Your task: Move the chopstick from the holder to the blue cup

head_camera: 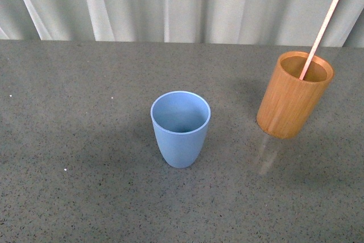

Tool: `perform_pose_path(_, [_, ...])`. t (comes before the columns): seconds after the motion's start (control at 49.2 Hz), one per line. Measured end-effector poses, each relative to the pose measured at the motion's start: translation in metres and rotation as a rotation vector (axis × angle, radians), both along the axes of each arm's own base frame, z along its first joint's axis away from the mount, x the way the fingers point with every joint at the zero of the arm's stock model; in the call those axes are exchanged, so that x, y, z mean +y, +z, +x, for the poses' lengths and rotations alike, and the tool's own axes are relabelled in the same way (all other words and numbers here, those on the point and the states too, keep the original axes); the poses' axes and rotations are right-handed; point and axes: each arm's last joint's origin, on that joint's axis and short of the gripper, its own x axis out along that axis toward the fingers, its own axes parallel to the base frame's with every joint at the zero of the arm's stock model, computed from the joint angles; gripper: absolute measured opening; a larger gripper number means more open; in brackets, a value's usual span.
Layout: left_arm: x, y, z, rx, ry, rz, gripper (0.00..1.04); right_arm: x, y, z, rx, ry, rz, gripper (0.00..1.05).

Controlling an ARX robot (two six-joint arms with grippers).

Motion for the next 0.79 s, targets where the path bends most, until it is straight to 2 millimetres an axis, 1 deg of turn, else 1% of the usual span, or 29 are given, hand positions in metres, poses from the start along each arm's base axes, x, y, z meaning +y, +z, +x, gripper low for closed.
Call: perform_pose_path(0.793, [0.000, -0.001, -0.016, 0.004, 0.000, 0.000, 0.04, 0.000, 0.000, 0.000, 0.000, 0.000, 0.000, 0.95])
